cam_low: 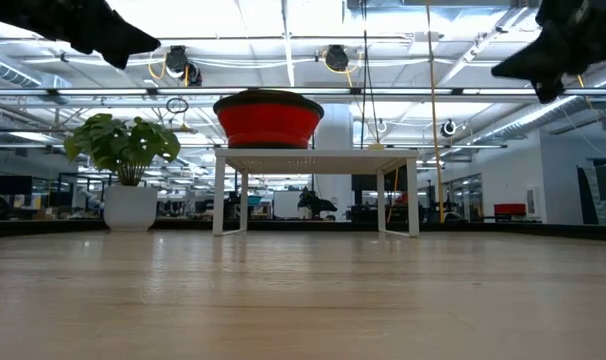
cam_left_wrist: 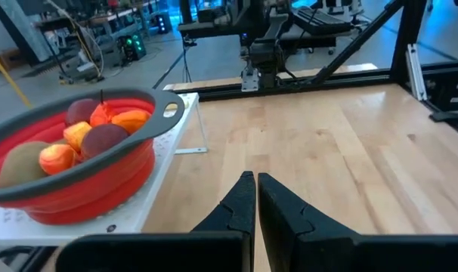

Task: Pick & Place Fruit
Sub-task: Return to Home Position

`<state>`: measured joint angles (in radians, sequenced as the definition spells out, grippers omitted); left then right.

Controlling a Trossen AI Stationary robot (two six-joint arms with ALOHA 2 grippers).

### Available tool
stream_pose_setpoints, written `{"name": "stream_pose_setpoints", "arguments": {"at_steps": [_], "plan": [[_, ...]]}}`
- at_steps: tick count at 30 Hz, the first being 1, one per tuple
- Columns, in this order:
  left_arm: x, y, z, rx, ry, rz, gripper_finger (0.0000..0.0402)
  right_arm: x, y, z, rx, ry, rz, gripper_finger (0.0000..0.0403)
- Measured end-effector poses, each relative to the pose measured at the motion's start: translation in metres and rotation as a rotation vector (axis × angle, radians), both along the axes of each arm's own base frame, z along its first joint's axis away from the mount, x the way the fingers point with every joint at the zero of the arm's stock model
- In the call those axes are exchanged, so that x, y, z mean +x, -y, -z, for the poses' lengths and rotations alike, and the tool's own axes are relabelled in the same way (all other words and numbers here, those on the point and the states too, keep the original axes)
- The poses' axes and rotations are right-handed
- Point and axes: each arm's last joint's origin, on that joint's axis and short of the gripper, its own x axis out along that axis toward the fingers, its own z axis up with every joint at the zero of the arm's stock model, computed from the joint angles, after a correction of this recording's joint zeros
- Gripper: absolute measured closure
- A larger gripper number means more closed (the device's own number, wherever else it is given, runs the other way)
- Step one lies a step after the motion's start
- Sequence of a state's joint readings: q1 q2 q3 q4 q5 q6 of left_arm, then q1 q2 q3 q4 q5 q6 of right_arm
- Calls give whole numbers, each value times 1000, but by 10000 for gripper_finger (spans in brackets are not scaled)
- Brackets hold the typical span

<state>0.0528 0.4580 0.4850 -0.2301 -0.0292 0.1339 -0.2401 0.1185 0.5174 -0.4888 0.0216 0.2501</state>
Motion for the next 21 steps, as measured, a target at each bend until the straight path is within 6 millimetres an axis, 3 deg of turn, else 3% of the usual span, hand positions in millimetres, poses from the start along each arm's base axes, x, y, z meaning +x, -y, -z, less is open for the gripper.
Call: {"name": "stream_pose_setpoints", "arguments": {"at_steps": [10,16,21], "plan": [[0,-1,0,31,-2,-30,382,10,4,47,3,-29,57,402],[0,-2,-1,35,11,-52,382,15,7,54,39,70,120,402],[1,-1,-7,93,67,-9,382,18,8,65,44,37,119,401]]}}
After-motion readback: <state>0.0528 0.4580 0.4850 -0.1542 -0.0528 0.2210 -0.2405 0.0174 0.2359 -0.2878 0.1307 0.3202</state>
